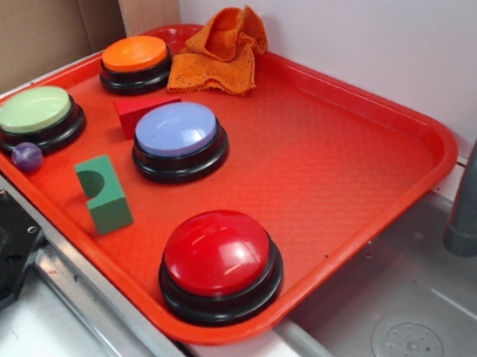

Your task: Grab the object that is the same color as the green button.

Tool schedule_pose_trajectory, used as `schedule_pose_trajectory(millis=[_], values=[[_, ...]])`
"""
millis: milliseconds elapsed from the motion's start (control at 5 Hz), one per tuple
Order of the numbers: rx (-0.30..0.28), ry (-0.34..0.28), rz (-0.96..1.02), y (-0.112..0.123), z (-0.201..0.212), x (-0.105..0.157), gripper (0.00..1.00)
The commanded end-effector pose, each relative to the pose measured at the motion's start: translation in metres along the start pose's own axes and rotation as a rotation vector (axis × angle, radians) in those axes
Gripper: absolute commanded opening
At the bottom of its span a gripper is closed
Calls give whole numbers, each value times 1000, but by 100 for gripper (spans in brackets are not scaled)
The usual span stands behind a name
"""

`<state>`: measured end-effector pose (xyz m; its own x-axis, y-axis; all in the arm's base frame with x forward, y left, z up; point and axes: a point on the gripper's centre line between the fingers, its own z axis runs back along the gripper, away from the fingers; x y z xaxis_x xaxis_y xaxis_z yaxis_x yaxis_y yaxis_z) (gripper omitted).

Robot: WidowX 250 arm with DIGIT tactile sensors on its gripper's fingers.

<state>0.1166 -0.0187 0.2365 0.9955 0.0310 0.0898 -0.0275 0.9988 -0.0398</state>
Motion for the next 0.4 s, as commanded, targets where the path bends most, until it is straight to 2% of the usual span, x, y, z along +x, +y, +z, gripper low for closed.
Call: schedule_pose_trajectory(millis=[0,200], values=[[0,0,0,0,0,0,100],[-44,-2,53,-10,-14,-2,100]])
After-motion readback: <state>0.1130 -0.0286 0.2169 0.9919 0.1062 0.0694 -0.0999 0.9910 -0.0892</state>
